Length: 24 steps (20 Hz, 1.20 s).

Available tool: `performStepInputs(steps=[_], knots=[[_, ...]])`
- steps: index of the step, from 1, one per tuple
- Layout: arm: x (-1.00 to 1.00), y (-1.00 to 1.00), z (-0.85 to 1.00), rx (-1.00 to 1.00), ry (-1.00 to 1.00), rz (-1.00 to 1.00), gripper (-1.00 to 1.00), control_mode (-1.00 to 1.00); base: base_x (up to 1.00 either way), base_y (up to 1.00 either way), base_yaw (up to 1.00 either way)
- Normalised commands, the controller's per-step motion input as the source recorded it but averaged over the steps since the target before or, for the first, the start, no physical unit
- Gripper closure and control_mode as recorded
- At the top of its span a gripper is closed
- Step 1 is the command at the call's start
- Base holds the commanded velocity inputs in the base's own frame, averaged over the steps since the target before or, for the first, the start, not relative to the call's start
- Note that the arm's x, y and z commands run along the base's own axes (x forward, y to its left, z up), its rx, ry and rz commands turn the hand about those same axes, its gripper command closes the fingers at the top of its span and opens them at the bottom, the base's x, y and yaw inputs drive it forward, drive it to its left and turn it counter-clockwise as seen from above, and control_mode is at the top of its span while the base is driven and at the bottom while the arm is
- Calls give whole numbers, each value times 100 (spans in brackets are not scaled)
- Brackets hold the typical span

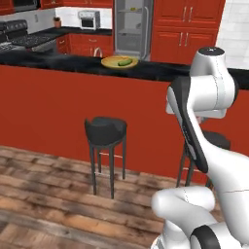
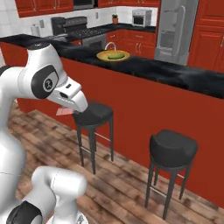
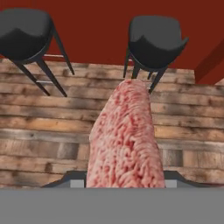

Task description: Take the cheese, steak, and cucumber from the fridge and place them on the plate on the dining counter to create an appetizer plate.

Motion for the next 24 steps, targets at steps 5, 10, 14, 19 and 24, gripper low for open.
performStepInputs(steps=[5,10,14,19,24], knots=[[0,0,0,0,0,0,100,100,56,100,-30],[0,0,0,0,0,0,100,100,60,100,-29],[0,0,0,0,0,0,100,100,64,94,-29],[0,0,0,0,0,0,100,100,74,76,-27],[0,0,0,0,0,0,100,100,89,47,-26]])
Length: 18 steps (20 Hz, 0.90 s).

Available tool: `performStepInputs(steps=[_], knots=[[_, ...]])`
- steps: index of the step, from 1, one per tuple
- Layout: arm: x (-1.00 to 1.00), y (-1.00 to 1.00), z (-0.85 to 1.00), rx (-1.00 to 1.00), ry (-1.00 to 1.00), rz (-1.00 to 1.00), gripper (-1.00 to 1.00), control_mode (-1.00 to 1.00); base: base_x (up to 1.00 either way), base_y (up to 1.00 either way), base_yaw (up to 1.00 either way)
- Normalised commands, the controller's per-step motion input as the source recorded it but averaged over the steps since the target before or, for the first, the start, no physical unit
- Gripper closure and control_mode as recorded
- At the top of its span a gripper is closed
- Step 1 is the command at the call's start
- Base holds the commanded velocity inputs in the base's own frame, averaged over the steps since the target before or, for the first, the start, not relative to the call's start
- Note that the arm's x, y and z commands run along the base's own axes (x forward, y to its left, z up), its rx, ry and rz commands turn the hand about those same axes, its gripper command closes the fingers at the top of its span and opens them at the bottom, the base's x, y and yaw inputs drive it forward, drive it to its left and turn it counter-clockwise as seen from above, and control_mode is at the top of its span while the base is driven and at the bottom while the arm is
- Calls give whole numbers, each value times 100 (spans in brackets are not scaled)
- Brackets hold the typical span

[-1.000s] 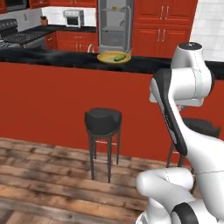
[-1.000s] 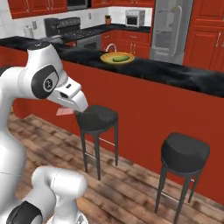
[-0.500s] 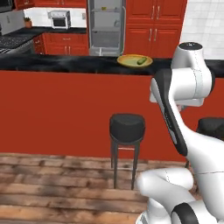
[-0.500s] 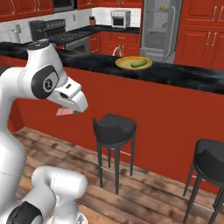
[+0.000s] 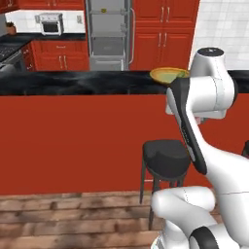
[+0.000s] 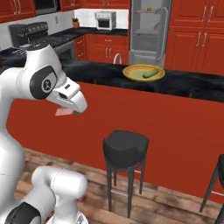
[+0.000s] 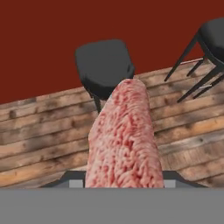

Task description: Take the cheese, steak, and cucumber from the fridge and place them on the plate on the dining counter to create an appetizer plate.

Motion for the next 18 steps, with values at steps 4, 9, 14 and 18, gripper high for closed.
performStepInputs(steps=[4,9,14,18], knots=[[0,0,0,0,0,0,100,100,95,28,-25],[0,0,0,0,0,0,100,100,100,7,-23],[0,0,0,0,0,0,100,100,90,1,-19],[33,0,12,0,0,-4,100,-100,34,3,-7]])
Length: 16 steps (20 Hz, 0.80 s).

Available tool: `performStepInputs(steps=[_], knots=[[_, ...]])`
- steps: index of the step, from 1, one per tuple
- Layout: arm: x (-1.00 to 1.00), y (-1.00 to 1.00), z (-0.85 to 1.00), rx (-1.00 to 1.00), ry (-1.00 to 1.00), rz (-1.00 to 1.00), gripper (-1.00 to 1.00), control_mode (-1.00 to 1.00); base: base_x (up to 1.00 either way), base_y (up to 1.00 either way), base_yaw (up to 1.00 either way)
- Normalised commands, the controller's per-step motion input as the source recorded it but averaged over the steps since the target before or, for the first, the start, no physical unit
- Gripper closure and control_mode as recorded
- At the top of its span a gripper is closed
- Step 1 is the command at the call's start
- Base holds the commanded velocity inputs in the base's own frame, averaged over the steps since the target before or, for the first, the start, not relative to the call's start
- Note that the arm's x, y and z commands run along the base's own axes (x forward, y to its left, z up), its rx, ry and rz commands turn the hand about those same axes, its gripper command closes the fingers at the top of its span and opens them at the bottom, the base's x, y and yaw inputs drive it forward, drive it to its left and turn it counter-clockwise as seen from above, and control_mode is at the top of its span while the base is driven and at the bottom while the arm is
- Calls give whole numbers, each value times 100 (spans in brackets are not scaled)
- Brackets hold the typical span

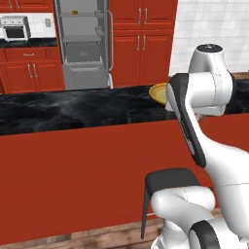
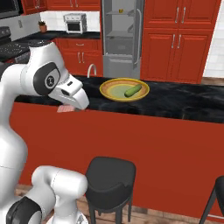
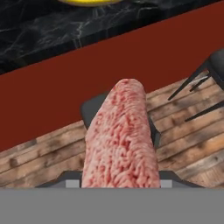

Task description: Take the cheese, steak, and cucumber from the fridge and place them on the plate on the dining counter to create an appetizer plate.

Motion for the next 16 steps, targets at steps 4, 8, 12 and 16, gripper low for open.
performStepInputs(steps=[4,8,12,16], knots=[[83,-3,34,0,-2,-2,100,-100,0,0,0],[100,-14,35,0,-3,0,100,-100,0,0,0],[100,-18,24,0,0,0,100,-100,0,0,0],[100,-19,2,0,0,0,100,-100,0,0,0]])
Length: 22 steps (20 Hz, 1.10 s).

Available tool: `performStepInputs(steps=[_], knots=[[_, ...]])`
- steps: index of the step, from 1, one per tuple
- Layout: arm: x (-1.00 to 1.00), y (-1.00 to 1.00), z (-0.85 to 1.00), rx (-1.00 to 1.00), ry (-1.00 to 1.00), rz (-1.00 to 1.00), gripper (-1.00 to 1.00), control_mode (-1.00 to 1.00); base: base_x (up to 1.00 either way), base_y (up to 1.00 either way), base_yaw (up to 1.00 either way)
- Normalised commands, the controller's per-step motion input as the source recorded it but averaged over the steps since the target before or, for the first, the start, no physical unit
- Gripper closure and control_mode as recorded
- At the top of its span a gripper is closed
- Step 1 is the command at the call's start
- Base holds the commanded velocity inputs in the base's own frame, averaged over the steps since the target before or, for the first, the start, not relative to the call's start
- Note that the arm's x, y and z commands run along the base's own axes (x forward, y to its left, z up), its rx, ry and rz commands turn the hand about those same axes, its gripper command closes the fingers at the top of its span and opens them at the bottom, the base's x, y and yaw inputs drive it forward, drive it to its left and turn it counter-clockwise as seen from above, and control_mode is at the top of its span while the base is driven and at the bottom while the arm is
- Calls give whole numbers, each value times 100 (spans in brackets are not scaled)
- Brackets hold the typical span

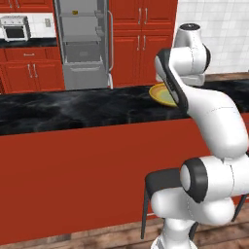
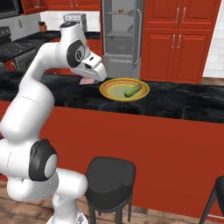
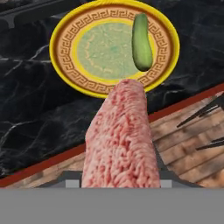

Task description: Take the cheese, steak, and cucumber from the fridge and place them on the plate on the dining counter to create an appetizer plate.

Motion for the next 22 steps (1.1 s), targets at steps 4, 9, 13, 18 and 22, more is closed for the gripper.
performStepInputs(steps=[4,9,13,18,22], knots=[[98,-20,-15,0,0,0,100,-100,0,0,0],[81,-24,-29,0,0,0,100,-100,0,0,0],[62,-19,-34,0,0,0,100,-100,0,0,0],[46,-19,-34,0,0,0,100,-100,0,0,0],[23,-21,-33,-1,0,0,100,-100,0,0,0]])
